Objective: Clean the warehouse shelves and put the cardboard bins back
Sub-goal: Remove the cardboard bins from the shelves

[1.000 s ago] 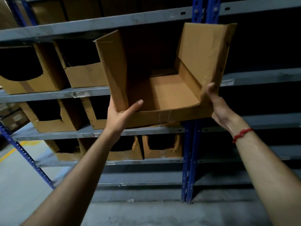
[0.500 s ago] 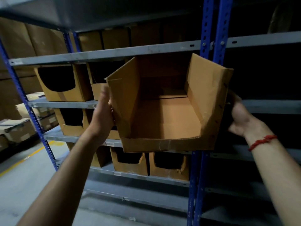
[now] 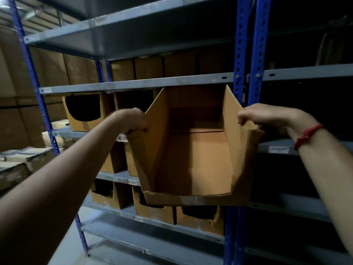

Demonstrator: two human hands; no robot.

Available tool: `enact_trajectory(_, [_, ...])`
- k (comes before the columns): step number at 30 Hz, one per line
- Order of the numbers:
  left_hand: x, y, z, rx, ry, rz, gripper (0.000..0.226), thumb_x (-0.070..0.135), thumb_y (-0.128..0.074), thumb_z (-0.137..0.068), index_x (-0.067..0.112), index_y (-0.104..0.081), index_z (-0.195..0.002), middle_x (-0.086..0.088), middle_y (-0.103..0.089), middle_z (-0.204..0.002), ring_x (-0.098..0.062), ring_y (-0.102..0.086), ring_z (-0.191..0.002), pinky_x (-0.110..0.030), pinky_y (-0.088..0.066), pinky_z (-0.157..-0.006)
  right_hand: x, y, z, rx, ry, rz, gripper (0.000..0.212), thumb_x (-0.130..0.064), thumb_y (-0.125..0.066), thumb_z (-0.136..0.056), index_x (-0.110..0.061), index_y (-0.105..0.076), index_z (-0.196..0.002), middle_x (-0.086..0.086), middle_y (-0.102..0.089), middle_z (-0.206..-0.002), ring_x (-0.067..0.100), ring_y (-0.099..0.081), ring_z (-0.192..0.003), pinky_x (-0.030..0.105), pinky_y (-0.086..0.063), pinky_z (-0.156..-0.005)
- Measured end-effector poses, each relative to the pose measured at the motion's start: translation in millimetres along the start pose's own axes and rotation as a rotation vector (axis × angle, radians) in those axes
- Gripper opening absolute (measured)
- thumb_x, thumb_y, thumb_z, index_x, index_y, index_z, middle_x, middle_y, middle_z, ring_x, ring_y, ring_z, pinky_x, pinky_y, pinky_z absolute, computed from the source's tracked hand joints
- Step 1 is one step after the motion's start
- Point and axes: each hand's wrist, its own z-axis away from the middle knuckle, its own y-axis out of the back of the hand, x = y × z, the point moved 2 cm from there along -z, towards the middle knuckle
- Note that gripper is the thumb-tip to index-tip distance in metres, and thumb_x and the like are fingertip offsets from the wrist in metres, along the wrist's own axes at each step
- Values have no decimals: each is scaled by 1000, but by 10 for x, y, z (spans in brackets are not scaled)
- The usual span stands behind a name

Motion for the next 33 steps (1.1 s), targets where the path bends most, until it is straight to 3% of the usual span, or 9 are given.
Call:
enact_trajectory(4, [-158, -138, 106, 86, -30, 51, 24, 13, -61, -95, 11, -59, -119, -14, -70, -102, -29, -71, -90, -39, -61, -76, -40, -16, -66, 116, -26, 108, 50, -56, -70, -80, -13, -60, -104, 11, -66, -94, 25, -61, -76, 31, -46, -58])
enact_trajectory(6, [-186, -179, 247, 99, -23, 89, 18, 13, -61, -96, 13, -57, -114, -13, -69, -100, -27, -70, -85, -36, -60, -67, -73, 9, -93, 182, -23, 148, 50, -50, -74, -81, -10, -62, -109, 12, -67, -100, 28, -64, -87, 36, -51, -68])
enact_trajectory(8, [-217, -226, 371, 103, -23, 87, 18, 12, -61, -96, 14, -55, -113, -10, -67, -94, -22, -67, -78, -28, -53, -56, -94, 2, -72, 225, 18, 213, 30, -29, -70, -88, -9, -65, -109, 11, -65, -98, 26, -63, -84, 34, -49, -66])
enact_trajectory(10, [-274, -280, 463, 118, -27, 57, 23, 13, -61, -96, 13, -57, -118, -7, -66, -91, -20, -67, -79, -27, -52, -57, -64, -45, -32, 246, 40, 248, 17, -20, -64, -91, -10, -65, -106, 11, -63, -97, 25, -60, -81, 33, -45, -61])
enact_trajectory(17, [-215, -246, 496, 83, 87, 45, 35, 29, -63, -97, 11, -55, -126, -8, -64, -90, -23, -66, -77, -32, -52, -58, 26, -113, 143, 352, 109, 219, 19, -20, -62, -92, -10, -65, -107, 11, -63, -97, 27, -61, -83, 34, -46, -61])
enact_trajectory(22, [-10, -120, 372, 228, 0, -156, 30, 16, -60, -97, 7, -56, -125, -5, -59, -84, -20, -62, -76, -29, -49, -61, -165, -131, 262, 329, 147, 292, 7, -16, -63, -90, -10, -61, -90, 9, -61, -83, 22, -59, -70, 32, -46, -55])
enact_trajectory(26, [-132, -35, 499, 146, 34, -147, 28, 15, -63, -95, 11, -56, -122, -7, -64, -95, -23, -66, -83, -30, -53, -61, -162, 36, 307, 314, 147, 231, 23, -29, -67, -90, -12, -57, -79, 9, -62, -79, 22, -62, -67, 33, -49, -58])
enact_trajectory(30, [-251, -156, 799, 173, 43, -185, 32, 21, -61, -98, 14, -51, -128, -6, -61, -100, -17, -61, -80, -26, -48, -58, -110, -18, 323, 282, 147, 234, 15, -20, -70, -89, -8, -65, -96, 10, -62, -87, 22, -61, -72, 32, -45, -54])
enact_trajectory(33, [-255, -259, 1009, 210, 41, -282, 40, 22, -55, -101, 10, -46, -139, -14, -57, -127, -22, -57, -98, -24, -42, -64, -78, -143, 320, 386, 173, 306, 17, -20, -69, -88, -8, -64, -98, 11, -62, -91, 26, -62, -78, 34, -46, -56])
